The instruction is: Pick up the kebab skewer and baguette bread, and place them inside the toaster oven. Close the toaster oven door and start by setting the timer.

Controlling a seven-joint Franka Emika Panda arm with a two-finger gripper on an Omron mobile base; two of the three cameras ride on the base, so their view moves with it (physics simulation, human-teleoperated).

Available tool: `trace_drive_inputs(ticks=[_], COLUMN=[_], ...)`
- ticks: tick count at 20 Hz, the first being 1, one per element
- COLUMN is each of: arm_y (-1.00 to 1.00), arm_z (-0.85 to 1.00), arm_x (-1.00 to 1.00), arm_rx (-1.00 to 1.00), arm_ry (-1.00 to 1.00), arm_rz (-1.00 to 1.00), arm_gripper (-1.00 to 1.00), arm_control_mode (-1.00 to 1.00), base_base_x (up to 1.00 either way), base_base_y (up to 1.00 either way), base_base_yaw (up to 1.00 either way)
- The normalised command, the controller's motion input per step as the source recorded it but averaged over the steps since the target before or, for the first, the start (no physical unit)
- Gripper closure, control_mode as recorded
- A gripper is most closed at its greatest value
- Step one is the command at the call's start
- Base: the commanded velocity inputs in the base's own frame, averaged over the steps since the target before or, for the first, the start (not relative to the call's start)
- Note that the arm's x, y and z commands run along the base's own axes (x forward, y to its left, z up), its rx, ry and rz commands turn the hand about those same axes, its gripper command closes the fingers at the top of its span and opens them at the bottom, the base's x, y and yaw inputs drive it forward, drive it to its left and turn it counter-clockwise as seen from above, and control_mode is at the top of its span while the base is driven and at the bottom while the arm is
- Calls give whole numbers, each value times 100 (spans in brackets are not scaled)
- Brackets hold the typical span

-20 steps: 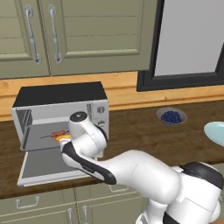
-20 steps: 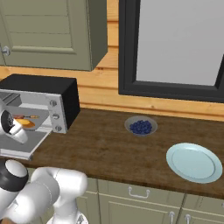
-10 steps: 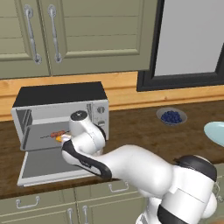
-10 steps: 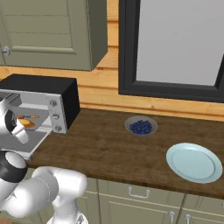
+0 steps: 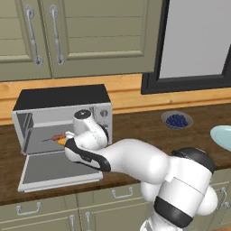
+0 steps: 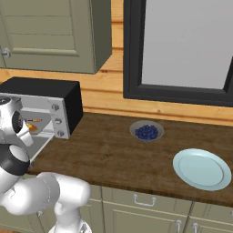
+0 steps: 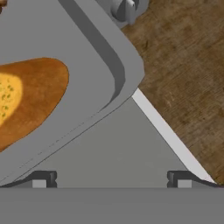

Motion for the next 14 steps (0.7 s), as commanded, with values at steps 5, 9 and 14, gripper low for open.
trace_drive_inputs(ticks=[5, 9, 14], arm_y=[0, 4, 0], arm_z=[-3, -5, 0], arm_x=[34, 39, 42], arm_rx=[1, 0, 0], arm_ry=[0, 0, 0], arm_rz=[-9, -8, -7], arm_gripper=[-100, -100, -100], arm_control_mode=[-100, -100, -100], base_base_x=[0, 0, 0], base_base_y=[0, 0, 0], base_base_yaw=[0, 0, 0])
